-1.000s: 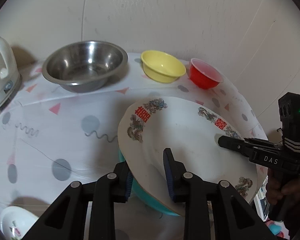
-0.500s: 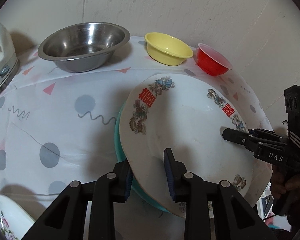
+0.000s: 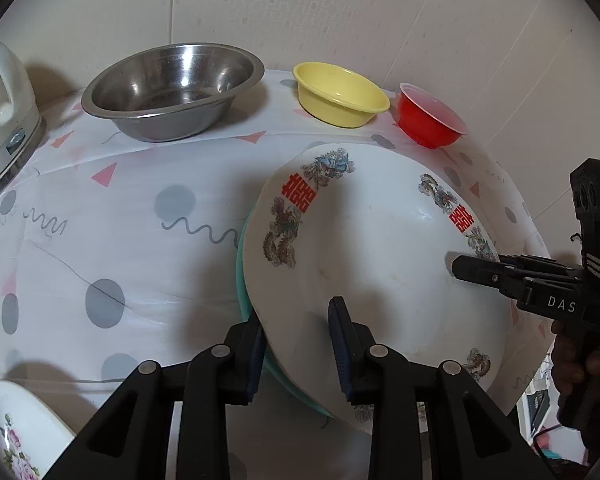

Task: Organize plates and bowls
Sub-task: 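Lower the red-character plate onto the teal plate and open the left gripper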

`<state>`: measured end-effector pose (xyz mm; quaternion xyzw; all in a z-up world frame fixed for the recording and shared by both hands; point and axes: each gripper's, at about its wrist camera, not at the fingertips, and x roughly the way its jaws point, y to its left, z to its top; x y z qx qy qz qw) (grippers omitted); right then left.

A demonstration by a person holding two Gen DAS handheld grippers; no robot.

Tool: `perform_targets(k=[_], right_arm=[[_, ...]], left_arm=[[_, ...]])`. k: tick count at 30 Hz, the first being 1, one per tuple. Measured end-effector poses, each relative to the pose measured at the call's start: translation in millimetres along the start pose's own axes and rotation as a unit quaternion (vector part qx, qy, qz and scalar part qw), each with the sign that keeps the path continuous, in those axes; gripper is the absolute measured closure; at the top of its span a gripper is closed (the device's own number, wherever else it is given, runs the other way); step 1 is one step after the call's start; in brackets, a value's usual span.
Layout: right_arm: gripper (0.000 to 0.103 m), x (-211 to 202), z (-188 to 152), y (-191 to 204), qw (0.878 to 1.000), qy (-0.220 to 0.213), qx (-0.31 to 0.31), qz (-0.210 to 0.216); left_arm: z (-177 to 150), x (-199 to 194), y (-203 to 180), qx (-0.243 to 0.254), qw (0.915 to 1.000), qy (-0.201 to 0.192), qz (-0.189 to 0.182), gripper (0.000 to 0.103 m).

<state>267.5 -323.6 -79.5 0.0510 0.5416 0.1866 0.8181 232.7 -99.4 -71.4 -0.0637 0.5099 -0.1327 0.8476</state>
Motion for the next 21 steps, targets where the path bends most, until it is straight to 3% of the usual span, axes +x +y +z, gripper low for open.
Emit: perform_targets(k=[10,18,21], right_arm=[[0.071,-7.2,-0.7,-4.6,1.000,-0.003,0.016,0.005],[0.069,-25.0,7.3,-7.1,0.998,-0.048,0.010,-0.030],[0.074,-16.4,6.2,-7.6,0.999,-0.038,0.007,-0.025]], left_arm=[[-1.2,-1.8,1.3,-0.002,1.0000,-0.001,-0.001,0.073],[-2.7,-4.5,-0.4,0.000,1.0000,-0.006,0.005,0.073],[-2.8,-5.4,-0.9,0.003,0.9999,-0.007,0.008,0.073]])
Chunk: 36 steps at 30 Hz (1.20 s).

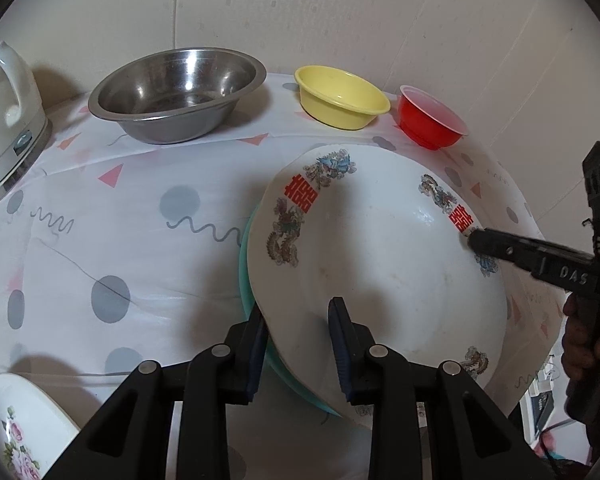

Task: Organize plates and bowls
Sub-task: 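Lower the red-character plate onto the teal plate and open the left gripper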

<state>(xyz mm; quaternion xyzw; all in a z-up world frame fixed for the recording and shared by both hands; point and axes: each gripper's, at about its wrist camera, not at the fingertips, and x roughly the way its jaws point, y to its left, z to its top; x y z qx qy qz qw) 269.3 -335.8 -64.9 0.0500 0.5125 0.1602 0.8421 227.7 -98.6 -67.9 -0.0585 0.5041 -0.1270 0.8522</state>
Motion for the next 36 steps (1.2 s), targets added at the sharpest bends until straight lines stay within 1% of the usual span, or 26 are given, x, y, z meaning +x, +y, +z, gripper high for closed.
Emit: perform_targets(k=[1,4,10,12,20,22,24,29,33,36], right_arm=[[0.082,2.3,-1.5,0.9,1.000,0.002,-0.003,-0.003],[0.082,2.1,-4.8,6.4,1.000,-0.004,-0.020,-0.018],[0.081,3.0,-2.8,5.9,0.999,0.007,-0.028,-0.016],[0.080,3.4,-3.2,8.3,0.999,0.010,-0.035,-0.020],[0.077,6.5,-3.4,14.6,0.998,0.020,-0.057,-0.034],[0.077,5.2,-2.6,16.3,0.997,0.015,-0.064,-0.039],[0.073,4.7,-1.5,16.2,0.997,0.011,-0.066,-0.040],[0.073,5.8,2.1,16.2,0.997,0.007,-0.067,-0.043],[0.073,4.0,3.9,14.6,0.997,-0.005,-0.060,-0.039],[0.073,0.8,3.6,17.0,0.997,-0.020,-0.060,-0.042]], left_arm=[[-0.2,-0.6,0.3,-0.001,1.0000,-0.001,0.001,0.073],[-0.7,-1.9,-0.9,0.002,1.0000,-0.003,0.005,0.073],[-1.7,-3.9,0.5,-0.005,0.9999,-0.009,0.010,0.073],[-3.1,-3.1,0.1,-0.009,0.9999,-0.007,0.008,0.073],[-6.8,-6.0,-2.3,-0.016,0.9996,-0.015,0.020,0.073],[-8.0,-8.0,-1.8,-0.020,0.9994,-0.018,0.022,0.073],[-8.9,-9.0,-1.4,-0.024,0.9993,-0.020,0.022,0.072],[-11.7,-15.5,3.3,-0.041,0.9983,-0.031,0.026,0.071],[-13.4,-20.3,8.5,-0.054,0.9973,-0.038,0.030,0.070],[-14.0,-24.7,9.5,-0.060,0.9962,-0.046,0.042,0.070]])
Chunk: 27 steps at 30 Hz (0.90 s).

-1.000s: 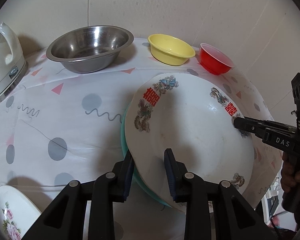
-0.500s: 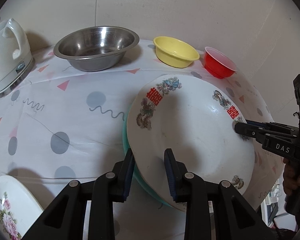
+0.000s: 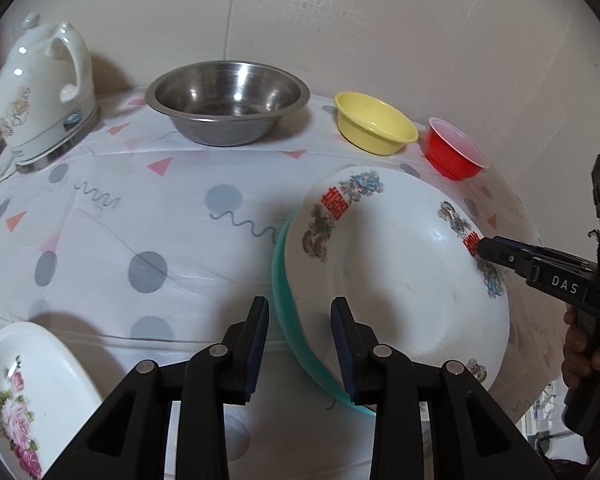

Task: Organize plates and bowls
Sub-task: 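Lower the red-character plate onto the teal plate and open the left gripper, then move the left gripper to the pink-rose white plate and grasp its rim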

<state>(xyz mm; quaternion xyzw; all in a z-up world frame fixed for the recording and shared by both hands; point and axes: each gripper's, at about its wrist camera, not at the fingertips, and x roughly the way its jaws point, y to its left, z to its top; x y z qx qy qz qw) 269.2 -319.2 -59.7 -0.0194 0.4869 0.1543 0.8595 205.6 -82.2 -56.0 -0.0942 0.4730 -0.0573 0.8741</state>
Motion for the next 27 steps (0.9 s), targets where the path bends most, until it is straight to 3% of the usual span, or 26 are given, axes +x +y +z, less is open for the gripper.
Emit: perform_targets(k=[6,12,18,27], right_arm=[[0.073,-2.8,2.9,10.5,0.999,-0.015,-0.009,0.034],[0.073,1.8,3.0,35.6,0.994,-0.009,-0.046,0.096],[0.073,10.9,1.1,61.1,0.989,0.009,-0.070,0.130],[0.073,11.6,-8.3,110.9,0.982,0.016,-0.089,0.168]], left_arm=[[-1.1,-7.3,9.6,-0.025,0.9996,-0.014,0.008,0.070],[-5.1,-16.0,17.3,-0.041,0.9986,-0.023,0.023,0.070],[-12.9,-35.9,38.8,-0.078,0.9959,-0.033,0.034,0.070],[-19.2,-59.5,72.1,-0.086,0.9945,-0.045,0.041,0.070]])
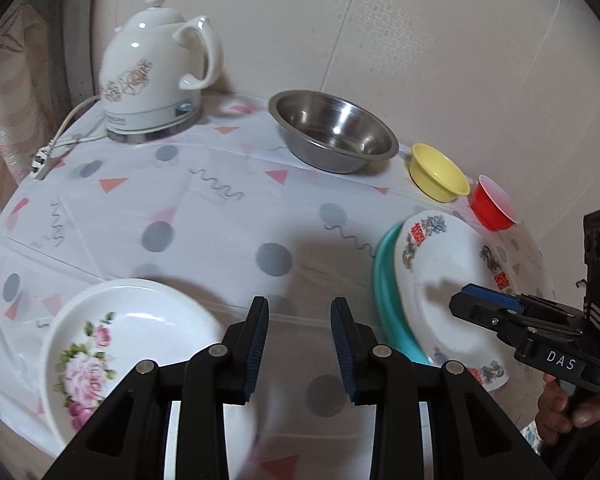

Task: Organize plates and bowls
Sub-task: 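Move the left gripper to the pink-rose white plate and grasp its rim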

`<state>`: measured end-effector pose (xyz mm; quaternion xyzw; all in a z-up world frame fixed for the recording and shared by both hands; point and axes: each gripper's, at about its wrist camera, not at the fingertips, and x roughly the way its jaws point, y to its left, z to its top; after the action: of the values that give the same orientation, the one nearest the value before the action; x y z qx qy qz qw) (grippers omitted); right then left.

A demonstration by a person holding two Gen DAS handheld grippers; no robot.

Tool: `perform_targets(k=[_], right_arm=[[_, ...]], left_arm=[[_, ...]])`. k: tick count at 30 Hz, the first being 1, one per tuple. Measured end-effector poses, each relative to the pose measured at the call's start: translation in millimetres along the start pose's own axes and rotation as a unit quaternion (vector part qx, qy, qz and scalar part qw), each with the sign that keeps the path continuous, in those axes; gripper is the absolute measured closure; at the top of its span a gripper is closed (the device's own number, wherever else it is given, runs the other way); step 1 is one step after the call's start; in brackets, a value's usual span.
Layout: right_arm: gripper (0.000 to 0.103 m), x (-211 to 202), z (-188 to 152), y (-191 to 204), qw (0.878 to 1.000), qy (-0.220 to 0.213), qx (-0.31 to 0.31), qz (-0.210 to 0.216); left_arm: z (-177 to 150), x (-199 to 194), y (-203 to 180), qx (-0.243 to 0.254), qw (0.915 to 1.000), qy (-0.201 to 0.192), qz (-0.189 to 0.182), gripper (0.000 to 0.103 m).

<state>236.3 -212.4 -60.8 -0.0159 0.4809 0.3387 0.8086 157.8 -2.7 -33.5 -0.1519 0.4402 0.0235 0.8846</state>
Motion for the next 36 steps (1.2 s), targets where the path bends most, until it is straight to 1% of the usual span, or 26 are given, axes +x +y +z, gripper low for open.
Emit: perform_targets(k=[3,12,16,21,25,29,36], right_arm=[[0.073,4.3,3.2,22.3,1.000,0.000,-0.014,0.008],[0.073,33.8,-10.1,87.1,0.998,0.037,-0.039,0.043],[0.073,44.9,-15.7,104.0,0.997,0.044,-0.029,0.051],[0.073,60.4,-22.0,118.0,0.997,0.053,0.001,0.062],[0.073,69.5,-25.9,126.5,0.996,0.056,0.023,0.058],[0.073,74.0,-29.4,133.4,0.997,0.054,0.040,0.040],[0.074,73.5,-37.4,140.5,0.997,0.048,0.062,0.015]], left_arm=[[-1.3,-8.3,16.2,-0.005,1.0000,-0.002,-0.001,0.070],[-3.5,-34.2,67.6,-0.022,0.9997,-0.012,-0.002,0.070],[-6.3,-43.6,94.7,-0.030,0.9995,-0.011,0.004,0.070],[-12.3,-53.7,128.0,-0.036,0.9993,-0.007,0.011,0.070],[-18.2,-60.0,153.1,-0.043,0.9989,0.000,0.017,0.070],[-25.0,-59.5,168.5,-0.044,0.9988,0.015,0.014,0.070],[-36.6,-51.4,172.1,-0.021,0.9990,0.037,-0.017,0.070]])
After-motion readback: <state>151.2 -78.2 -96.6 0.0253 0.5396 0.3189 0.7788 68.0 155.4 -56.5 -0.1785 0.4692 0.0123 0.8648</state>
